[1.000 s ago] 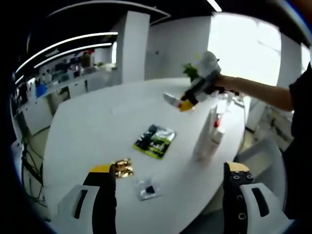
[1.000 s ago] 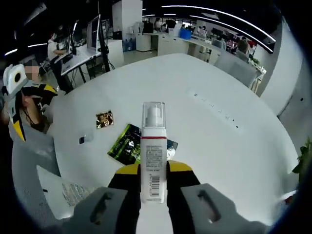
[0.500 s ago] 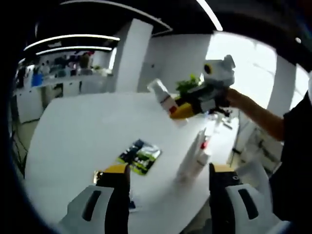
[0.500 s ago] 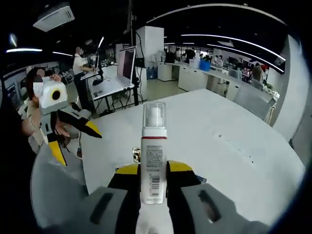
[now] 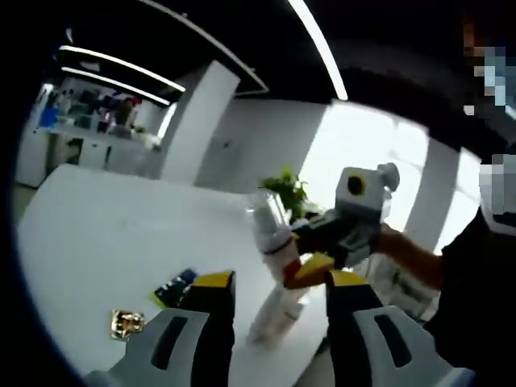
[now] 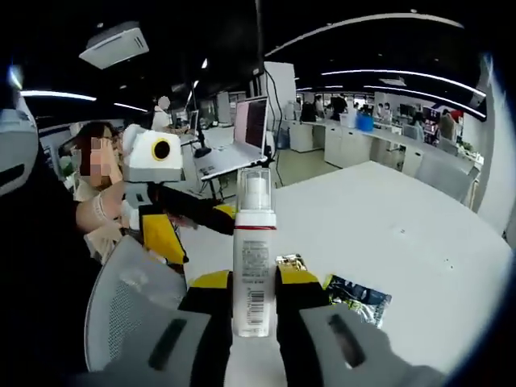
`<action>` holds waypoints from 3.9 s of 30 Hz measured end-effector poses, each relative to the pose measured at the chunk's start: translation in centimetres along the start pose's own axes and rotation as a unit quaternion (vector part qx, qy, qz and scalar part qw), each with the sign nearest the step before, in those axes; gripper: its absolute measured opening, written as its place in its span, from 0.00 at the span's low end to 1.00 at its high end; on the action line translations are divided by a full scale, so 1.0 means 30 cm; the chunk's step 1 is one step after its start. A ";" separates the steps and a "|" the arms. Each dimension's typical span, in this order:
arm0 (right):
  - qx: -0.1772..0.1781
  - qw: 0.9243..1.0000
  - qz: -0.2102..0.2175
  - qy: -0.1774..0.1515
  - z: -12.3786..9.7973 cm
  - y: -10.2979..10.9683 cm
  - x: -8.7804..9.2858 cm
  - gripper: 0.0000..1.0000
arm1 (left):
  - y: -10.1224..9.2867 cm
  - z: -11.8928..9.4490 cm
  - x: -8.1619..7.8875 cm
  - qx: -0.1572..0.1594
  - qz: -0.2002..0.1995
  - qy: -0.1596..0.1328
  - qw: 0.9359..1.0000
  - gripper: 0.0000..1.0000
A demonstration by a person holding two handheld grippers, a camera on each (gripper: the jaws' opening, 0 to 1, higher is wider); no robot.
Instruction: Arrange the skincare products in the storage area until every visible bottle or jar stands upright without overlapping.
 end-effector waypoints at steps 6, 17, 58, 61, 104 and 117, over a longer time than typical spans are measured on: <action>-0.078 0.993 0.073 -0.051 0.013 0.085 0.067 0.19 | -0.058 0.052 0.020 0.065 -0.001 0.010 0.998 0.38; -0.105 0.978 0.140 -0.110 -0.026 0.146 0.147 0.19 | -0.113 0.098 0.049 0.114 -0.012 0.022 0.993 0.27; 0.010 0.996 0.088 -0.022 -0.049 0.166 0.323 0.33 | -0.107 0.235 0.253 0.062 -0.018 0.202 0.977 0.20; -0.002 0.990 0.123 -0.074 -0.063 0.164 0.289 0.33 | -0.083 0.239 0.259 0.047 -0.012 0.209 0.977 0.20; 0.106 0.986 0.104 -0.077 0.119 0.055 0.298 0.21 | 0.002 0.303 0.367 -0.035 0.194 0.285 0.938 0.19; 0.122 0.988 0.086 -0.039 0.142 0.045 0.315 0.21 | 0.036 0.344 0.405 -0.042 0.200 0.311 0.928 0.18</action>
Point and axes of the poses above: the point that each gripper's makers call its tool centre point, and the gripper's own axes: z roughly forward along the fingers, y roughly to its left, x roughly out of its underside, the point moved 5 cm from there along -z, roughly backward along the fingers, and after that the axes turned 15 degrees about y, right-handed, at the moved point
